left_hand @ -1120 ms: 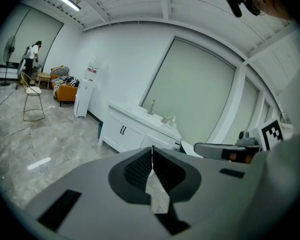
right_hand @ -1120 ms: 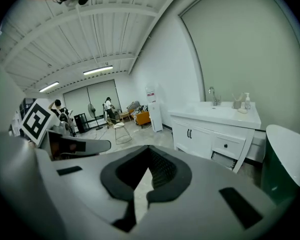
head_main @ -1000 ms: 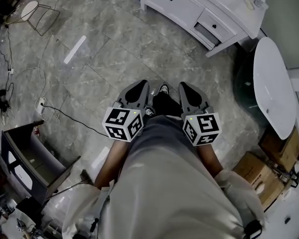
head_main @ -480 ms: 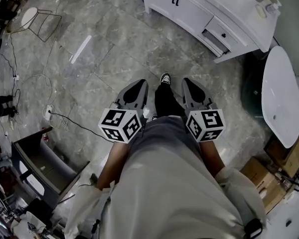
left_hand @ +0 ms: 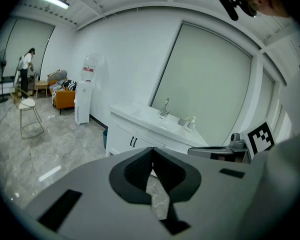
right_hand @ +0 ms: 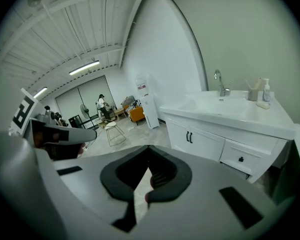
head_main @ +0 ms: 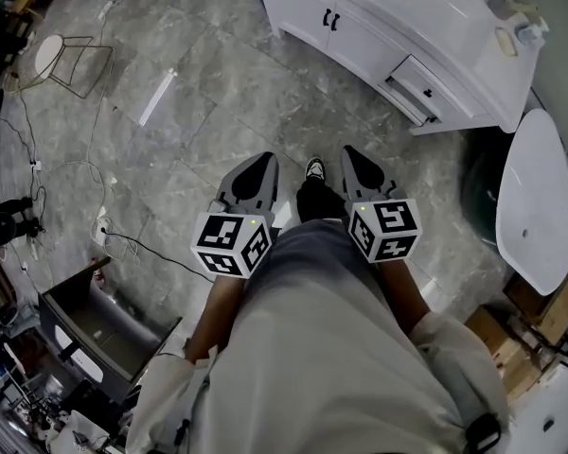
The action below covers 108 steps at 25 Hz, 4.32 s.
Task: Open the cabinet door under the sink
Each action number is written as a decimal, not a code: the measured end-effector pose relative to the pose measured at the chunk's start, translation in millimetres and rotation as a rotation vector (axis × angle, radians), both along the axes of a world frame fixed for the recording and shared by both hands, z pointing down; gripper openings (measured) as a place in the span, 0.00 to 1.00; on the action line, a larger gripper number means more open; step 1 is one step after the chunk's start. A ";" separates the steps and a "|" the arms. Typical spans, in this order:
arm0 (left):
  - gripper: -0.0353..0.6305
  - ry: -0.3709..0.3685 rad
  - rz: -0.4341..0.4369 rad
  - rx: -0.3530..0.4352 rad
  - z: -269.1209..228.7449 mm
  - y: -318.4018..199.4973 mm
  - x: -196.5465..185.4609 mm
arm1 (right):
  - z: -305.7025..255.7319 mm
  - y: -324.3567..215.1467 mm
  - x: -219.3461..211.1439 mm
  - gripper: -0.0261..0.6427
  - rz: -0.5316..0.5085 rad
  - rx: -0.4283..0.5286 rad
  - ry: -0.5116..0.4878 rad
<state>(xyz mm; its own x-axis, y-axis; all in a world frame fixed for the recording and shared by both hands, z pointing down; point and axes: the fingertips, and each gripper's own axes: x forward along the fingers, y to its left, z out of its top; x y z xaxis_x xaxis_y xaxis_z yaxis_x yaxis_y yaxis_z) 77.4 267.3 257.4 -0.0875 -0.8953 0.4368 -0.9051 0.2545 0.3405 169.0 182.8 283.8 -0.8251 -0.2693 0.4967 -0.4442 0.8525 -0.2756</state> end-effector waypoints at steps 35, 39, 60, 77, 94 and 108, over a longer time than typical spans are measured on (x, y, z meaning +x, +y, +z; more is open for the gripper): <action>0.05 0.107 0.192 -0.017 11.2 -184.8 -133.5 | 35.6 -174.6 -131.9 0.05 0.103 0.001 0.084; 0.05 0.118 0.265 -0.035 14.8 -204.7 -166.6 | 43.1 -188.3 -160.8 0.05 0.167 -0.024 0.099; 0.05 0.052 0.665 -0.086 34.5 -259.1 -287.5 | 70.2 -205.6 -283.7 0.05 0.440 -0.139 0.158; 0.05 0.151 0.648 -0.136 77.7 -296.1 -256.7 | 133.8 -240.0 -258.0 0.05 0.340 -0.139 0.208; 0.05 0.178 0.616 -0.183 124.4 -314.6 -275.4 | 209.3 -276.9 -277.7 0.05 0.401 -0.199 0.262; 0.05 0.185 0.638 -0.202 157.0 -314.0 -289.1 | 272.4 -305.3 -277.7 0.05 0.523 -0.244 0.275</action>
<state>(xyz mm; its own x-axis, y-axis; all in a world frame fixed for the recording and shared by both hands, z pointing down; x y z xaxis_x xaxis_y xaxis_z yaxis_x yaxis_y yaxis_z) -211.8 -46.7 414.4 0.5213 -0.6463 0.5572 -0.8304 -0.2338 0.5057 -108.7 -122.5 556.2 -0.4488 -0.4547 0.7693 -0.8668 0.4310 -0.2509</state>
